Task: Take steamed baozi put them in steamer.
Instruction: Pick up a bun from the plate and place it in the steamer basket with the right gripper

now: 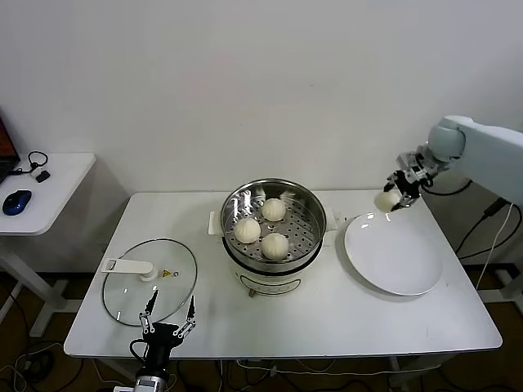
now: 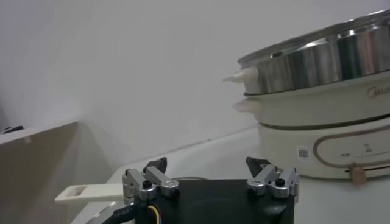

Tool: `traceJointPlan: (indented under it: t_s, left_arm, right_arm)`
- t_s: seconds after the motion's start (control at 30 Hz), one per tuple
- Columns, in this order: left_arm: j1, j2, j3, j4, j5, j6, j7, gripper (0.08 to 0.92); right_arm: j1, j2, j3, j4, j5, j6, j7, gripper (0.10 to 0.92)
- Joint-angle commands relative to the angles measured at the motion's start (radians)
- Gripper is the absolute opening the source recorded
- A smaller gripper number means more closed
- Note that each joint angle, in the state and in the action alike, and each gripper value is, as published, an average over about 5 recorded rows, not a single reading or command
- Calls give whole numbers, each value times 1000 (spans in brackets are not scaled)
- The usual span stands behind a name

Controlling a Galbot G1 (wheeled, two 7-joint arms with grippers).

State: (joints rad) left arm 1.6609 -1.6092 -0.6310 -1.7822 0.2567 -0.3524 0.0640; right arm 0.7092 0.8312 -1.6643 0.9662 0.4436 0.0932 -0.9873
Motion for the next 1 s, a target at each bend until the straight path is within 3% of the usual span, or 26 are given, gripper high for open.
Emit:
traceJointPlan:
  t_s: [0.03, 0.47, 1.0]
  left_arm:
    - [1, -26, -1, -2, 1, 3, 1, 823]
    - [7, -24, -2, -6, -1, 5, 1, 823]
    - [5, -24, -19, -2, -4, 4, 1, 823]
  right_arm:
    - [354, 67, -234, 343, 424, -250, 97, 577]
    - [379, 188, -207, 458, 613, -368, 137, 577]
    - [143, 305, -149, 327, 507, -380, 161, 593]
